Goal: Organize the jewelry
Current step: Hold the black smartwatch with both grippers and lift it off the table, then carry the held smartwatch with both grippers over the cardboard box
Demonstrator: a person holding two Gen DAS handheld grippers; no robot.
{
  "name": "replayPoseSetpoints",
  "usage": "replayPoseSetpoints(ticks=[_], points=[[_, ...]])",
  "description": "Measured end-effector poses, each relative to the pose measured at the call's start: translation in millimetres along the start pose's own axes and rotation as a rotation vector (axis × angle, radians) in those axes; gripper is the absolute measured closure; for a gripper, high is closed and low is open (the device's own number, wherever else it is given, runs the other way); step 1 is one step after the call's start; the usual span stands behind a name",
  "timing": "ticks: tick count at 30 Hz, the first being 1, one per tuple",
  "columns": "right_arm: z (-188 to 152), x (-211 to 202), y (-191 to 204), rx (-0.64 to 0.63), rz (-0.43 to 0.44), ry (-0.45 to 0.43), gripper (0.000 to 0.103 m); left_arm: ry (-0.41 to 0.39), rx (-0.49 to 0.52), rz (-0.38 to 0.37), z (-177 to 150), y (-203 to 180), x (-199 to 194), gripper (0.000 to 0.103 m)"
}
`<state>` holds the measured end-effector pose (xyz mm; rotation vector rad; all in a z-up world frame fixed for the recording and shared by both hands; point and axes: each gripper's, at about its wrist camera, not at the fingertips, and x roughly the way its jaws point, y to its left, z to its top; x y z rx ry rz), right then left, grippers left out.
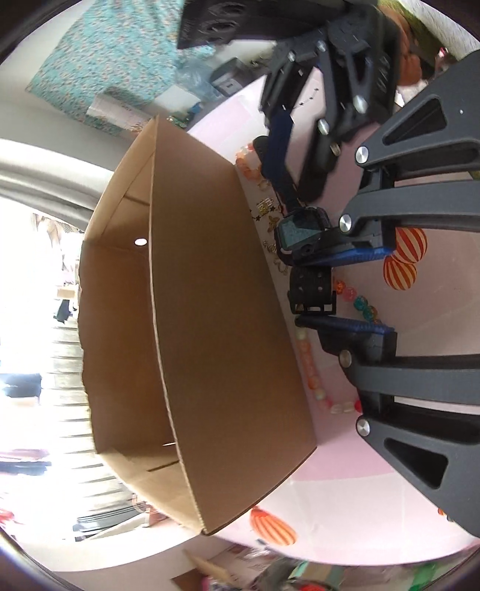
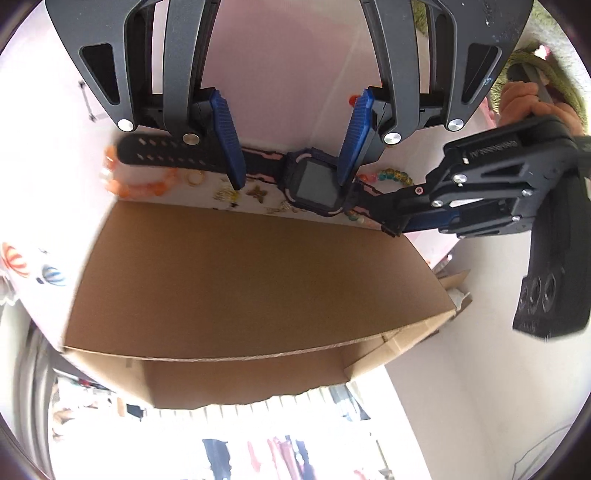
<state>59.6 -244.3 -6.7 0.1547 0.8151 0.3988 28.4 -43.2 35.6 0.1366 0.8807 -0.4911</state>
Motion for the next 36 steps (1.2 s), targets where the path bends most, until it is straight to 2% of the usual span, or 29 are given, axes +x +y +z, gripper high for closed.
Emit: replayPoseSetpoints(ticks=[2,6,8,12,17,23,25,31,33,34,36], points=[[-5,-10,-8,0.031,-0.021,-0.002,0.054,-0.012,0.024,0.025,-4,-5,-1,0.079],[-10,-19,-24,0.090,-0.123,0.018,0.055,-0.022,0.032,0.039,-12,-10,5,0.079],[-8,-20,-33,0.122,-0.180,0.018,0.059,-0.022,0.037,0.049,-17,-11,9,0.079],[-3,-14,-53,0.192,-0.217,0.028,0.064,-0.024,0.048,0.059,-21,-9,13,0.079],[-1,2,-71,0.285,-0.188,0.066,0.071,-0.029,0.067,0.069,-24,-11,15,0.079],[0,8,-79,0.332,-0.155,0.066,0.073,-0.016,0.056,0.063,-27,-14,21,0.079],[-1,11,-80,0.353,-0.114,0.074,0.080,-0.012,0.051,0.056,-27,-13,23,0.079],[-21,-7,-98,0.460,0.000,0.038,0.084,-0.005,0.039,0.051,-27,-13,27,0.079],[-26,-9,-103,0.494,0.030,0.024,0.089,-0.005,0.037,0.052,-27,-14,28,0.079],[-28,-10,-104,0.499,0.030,0.021,0.095,-0.005,0.036,0.053,-27,-14,28,0.079],[-29,-15,-104,0.485,0.000,0.020,0.099,-0.010,0.036,0.057,-27,-16,28,0.079]])
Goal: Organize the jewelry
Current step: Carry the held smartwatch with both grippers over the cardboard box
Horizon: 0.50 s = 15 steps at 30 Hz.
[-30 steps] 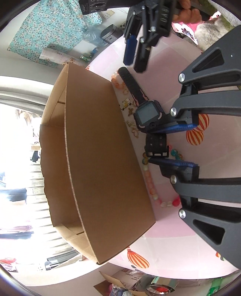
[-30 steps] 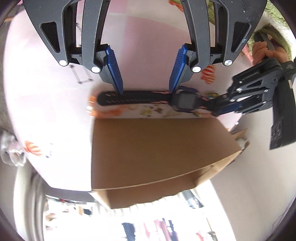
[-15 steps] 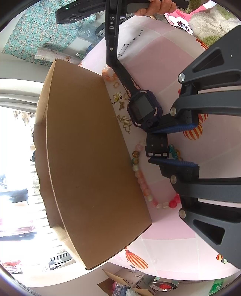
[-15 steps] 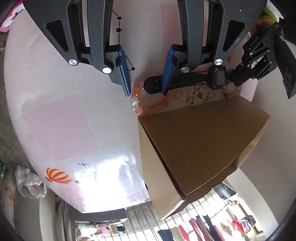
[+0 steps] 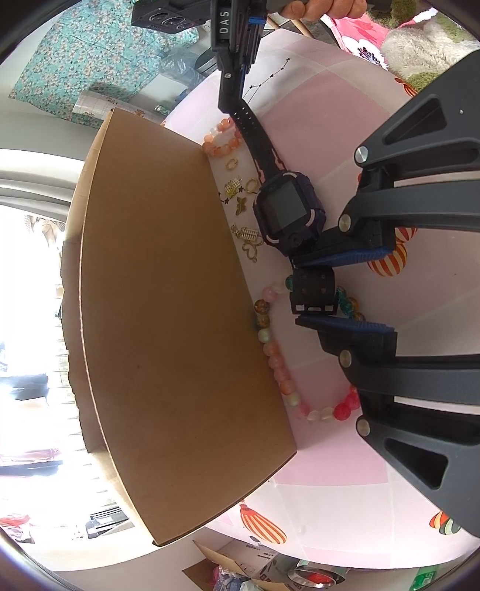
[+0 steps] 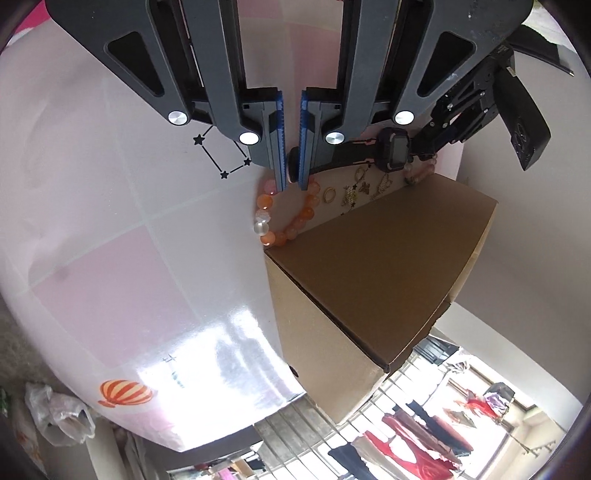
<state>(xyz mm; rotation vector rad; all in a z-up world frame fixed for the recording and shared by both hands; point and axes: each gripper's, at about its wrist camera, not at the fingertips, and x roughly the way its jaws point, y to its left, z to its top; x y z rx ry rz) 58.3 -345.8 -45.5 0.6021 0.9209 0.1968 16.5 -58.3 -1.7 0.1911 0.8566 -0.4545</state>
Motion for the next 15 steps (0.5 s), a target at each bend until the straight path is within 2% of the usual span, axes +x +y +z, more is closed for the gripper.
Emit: replayPoseSetpoints(ticks=[5,10,15], points=[[-1,-19,34,-0.121,-0.061,-0.078,0.102,-0.043,0.019,0.001,2,-6,-11,0.079],[2,-58,61,-0.237,-0.059,-0.161,0.102,-0.087,0.035,-0.024,5,-16,-34,0.079],[11,-98,92,-0.333,-0.053,-0.251,0.102,-0.193,0.052,-0.042,19,-22,-80,0.079]])
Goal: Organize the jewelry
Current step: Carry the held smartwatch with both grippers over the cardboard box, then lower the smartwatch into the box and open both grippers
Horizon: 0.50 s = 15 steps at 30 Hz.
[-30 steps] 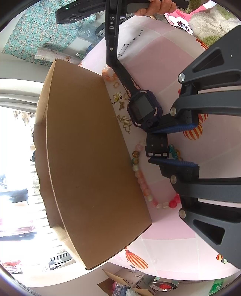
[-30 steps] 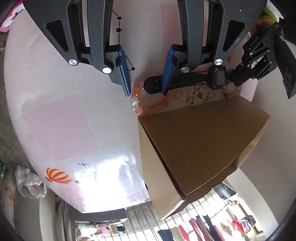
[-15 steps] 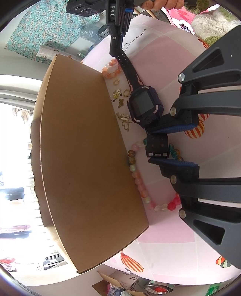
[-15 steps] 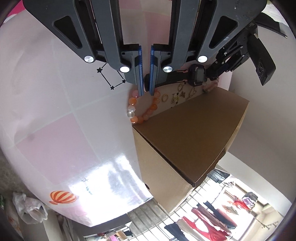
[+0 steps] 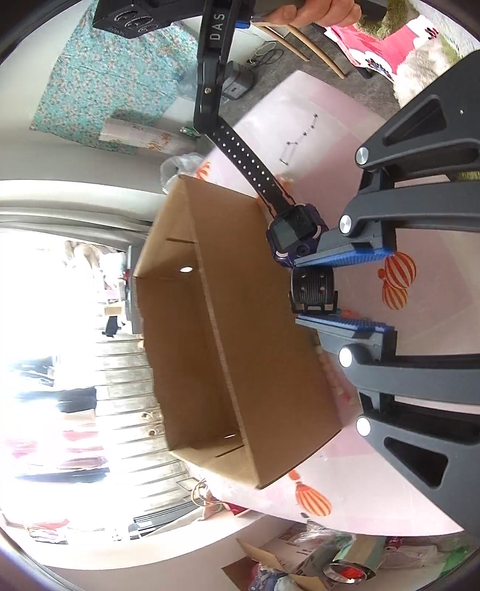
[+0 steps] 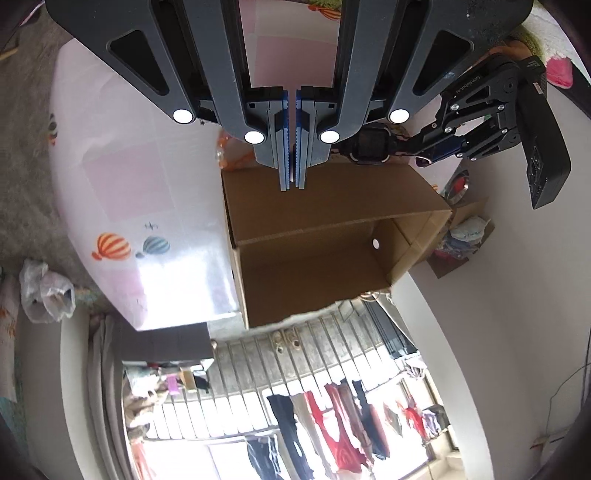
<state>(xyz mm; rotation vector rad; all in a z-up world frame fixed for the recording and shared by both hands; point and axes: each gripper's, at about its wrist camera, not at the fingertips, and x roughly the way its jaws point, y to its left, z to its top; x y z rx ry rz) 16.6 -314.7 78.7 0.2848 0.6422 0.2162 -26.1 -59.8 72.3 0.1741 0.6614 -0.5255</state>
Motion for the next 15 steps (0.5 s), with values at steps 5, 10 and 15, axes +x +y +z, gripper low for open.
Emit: replayPoseSetpoints(ticks=[5,10,15], points=[[51,-13,31,-0.153,0.057,-0.124,0.102,-0.096,0.028,-0.001,46,11,-25,0.079],[110,39,38,-0.195,0.112,-0.088,0.102,-0.031,-0.011,0.022,106,48,7,0.079],[145,135,33,-0.162,0.116,0.118,0.102,0.159,-0.096,0.031,140,94,84,0.079]])
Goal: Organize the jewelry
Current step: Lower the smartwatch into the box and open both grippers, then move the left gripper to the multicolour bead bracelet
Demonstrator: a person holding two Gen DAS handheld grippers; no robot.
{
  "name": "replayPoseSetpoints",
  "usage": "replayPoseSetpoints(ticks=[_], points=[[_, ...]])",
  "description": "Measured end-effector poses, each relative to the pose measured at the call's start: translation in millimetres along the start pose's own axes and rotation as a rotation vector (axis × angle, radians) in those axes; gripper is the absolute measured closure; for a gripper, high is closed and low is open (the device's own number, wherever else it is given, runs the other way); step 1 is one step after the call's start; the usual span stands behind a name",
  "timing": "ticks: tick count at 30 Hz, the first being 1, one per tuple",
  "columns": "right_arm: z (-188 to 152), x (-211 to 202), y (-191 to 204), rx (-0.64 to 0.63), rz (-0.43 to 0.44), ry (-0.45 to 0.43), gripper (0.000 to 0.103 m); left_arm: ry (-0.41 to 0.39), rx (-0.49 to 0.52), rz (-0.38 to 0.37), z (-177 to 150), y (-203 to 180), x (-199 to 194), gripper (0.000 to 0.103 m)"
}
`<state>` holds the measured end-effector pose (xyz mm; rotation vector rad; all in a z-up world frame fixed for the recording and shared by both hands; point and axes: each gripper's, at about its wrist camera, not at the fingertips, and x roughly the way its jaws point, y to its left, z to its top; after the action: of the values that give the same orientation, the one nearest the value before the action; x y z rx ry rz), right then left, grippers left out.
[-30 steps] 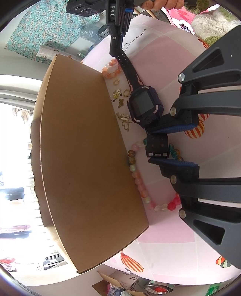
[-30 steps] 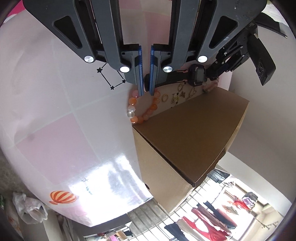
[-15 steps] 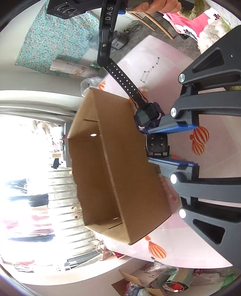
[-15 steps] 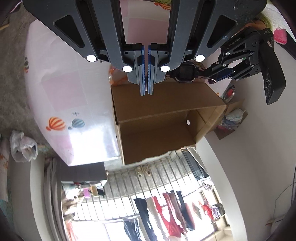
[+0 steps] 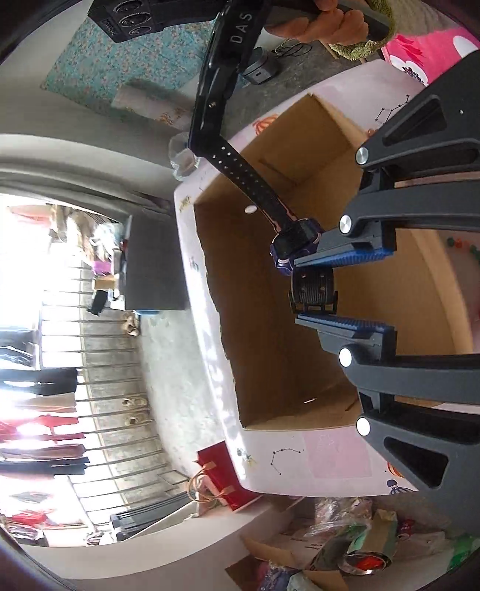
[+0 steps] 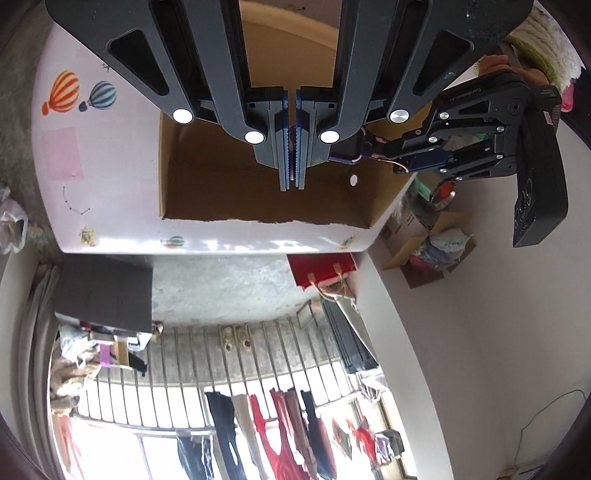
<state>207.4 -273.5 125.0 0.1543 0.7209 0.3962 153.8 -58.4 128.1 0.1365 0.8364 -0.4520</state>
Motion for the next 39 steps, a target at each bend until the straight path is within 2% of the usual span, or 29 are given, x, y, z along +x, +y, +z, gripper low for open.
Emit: replayPoseSetpoints(ticks=[4,6,8,9,11,13,16,18,21,25,28,33,35,37,39], points=[[13,62,-18,0.048,0.008,0.165,0.102,0.134,-0.022,0.043,15,17,51,0.079],[16,80,-26,0.066,0.001,0.215,0.102,0.186,-0.032,0.045,22,23,71,0.079],[17,92,-30,0.059,-0.031,0.241,0.102,0.219,-0.029,0.080,24,26,85,0.078],[19,94,-32,0.055,-0.045,0.251,0.102,0.238,-0.021,0.088,25,26,91,0.074],[19,103,-38,0.080,-0.047,0.297,0.102,0.253,-0.027,0.108,25,31,96,0.060],[15,104,-44,0.098,-0.057,0.317,0.101,0.247,-0.026,0.137,26,35,96,0.058],[15,95,-52,0.116,-0.061,0.316,0.095,0.233,-0.039,0.125,24,34,86,0.053],[15,87,-57,0.135,-0.056,0.303,0.095,0.198,-0.050,0.118,26,34,75,0.052],[19,69,-59,0.138,-0.067,0.270,0.095,0.148,-0.047,0.118,28,34,54,0.050],[27,43,-59,0.138,-0.084,0.210,0.095,0.067,-0.035,0.123,26,29,16,0.041],[30,14,-57,0.143,-0.080,0.149,0.094,0.012,-0.042,0.111,14,29,-18,0.037],[10,-62,-42,0.116,-0.028,0.006,0.079,-0.071,-0.048,0.068,-29,28,-75,0.022],[-11,-88,-29,0.077,-0.006,-0.042,0.053,-0.077,-0.061,0.044,-56,25,-87,0.018],[-43,-103,-16,0.047,0.017,-0.058,0.037,-0.053,-0.080,0.025,-87,20,-90,0.015],[-82,-105,-5,0.028,0.021,-0.025,0.032,0.000,-0.096,0.038,-119,13,-80,0.014]])
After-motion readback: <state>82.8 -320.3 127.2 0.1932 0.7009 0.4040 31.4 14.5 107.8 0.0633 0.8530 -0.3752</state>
